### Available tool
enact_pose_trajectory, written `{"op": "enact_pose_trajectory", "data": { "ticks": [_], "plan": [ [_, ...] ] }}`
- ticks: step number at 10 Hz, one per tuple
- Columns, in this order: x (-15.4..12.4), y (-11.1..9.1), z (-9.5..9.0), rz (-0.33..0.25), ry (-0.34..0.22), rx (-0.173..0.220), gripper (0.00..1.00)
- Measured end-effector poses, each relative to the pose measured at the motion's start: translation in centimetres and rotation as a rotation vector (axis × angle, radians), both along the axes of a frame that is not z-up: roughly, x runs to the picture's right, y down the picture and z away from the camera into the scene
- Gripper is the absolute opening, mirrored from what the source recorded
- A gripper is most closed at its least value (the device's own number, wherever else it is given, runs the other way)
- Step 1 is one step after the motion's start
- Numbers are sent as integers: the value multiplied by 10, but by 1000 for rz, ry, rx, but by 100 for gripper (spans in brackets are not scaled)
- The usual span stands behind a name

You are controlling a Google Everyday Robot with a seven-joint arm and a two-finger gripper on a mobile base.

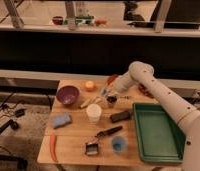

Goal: Place towel in metal cup

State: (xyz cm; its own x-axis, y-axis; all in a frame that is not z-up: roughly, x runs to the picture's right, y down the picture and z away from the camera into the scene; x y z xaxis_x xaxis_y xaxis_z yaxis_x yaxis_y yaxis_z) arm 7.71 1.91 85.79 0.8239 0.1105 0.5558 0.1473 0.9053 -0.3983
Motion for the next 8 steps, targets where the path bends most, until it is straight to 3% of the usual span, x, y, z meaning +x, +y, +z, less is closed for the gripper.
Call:
{"op": "enact_pose_trajectory", "data": {
  "ticks": [8],
  "plan": [
    [-3,6,-2,1,-26,-41,8]
  ]
}}
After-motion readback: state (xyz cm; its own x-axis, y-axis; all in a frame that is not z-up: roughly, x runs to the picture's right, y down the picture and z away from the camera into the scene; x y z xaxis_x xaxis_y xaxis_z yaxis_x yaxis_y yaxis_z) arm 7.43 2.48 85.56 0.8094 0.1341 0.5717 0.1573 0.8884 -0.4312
